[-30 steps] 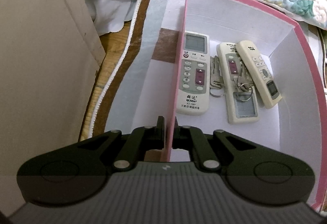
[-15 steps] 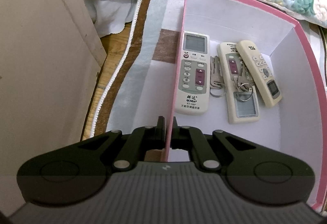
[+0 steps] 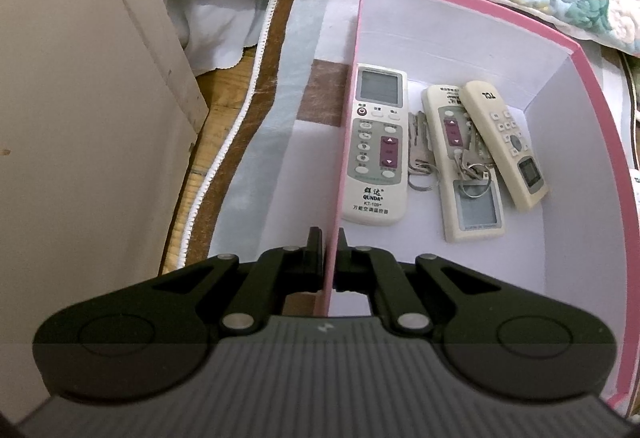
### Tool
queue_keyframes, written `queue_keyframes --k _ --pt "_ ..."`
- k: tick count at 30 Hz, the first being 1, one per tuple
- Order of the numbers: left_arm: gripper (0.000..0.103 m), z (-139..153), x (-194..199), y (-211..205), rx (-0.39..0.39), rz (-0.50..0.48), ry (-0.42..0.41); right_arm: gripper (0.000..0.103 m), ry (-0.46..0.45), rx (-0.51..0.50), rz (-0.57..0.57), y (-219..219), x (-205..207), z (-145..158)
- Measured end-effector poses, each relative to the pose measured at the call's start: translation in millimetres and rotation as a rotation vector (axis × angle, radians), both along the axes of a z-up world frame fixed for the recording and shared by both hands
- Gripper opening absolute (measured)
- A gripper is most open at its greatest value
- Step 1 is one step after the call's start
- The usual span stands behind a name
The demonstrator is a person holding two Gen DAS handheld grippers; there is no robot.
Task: Organize rigid objects
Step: 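Grasp the white plastic card on the rug with the right tool, then carry the white card into the box and open the right tool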
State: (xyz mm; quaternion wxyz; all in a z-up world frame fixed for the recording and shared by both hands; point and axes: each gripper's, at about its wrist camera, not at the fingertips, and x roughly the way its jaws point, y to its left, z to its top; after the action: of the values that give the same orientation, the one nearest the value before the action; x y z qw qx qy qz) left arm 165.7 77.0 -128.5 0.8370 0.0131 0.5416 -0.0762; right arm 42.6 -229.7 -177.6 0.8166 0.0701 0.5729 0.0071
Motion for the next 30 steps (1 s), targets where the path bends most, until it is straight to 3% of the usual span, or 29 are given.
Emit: queue_keyframes --k 7,22,28,30 --pt "0.004 0 -1 1 -0.006 -0.001 -0.002 0.044 -0.02 -0.129 0.097 11 2 -9" --pt "0.004 1 0 3 -0.015 -0.007 0.0 0.044 -0.161 -0.132 0.068 18 -25 38" --pt "0.004 1 -3 3 -0.02 -0.005 -0.014 0.044 -0.292 -0.087 0.082 38 -24 87" --pt "0.004 1 -4 3 -0.023 -0.004 -0.013 0.044 -0.346 -0.059 0.15 54 -20 105"
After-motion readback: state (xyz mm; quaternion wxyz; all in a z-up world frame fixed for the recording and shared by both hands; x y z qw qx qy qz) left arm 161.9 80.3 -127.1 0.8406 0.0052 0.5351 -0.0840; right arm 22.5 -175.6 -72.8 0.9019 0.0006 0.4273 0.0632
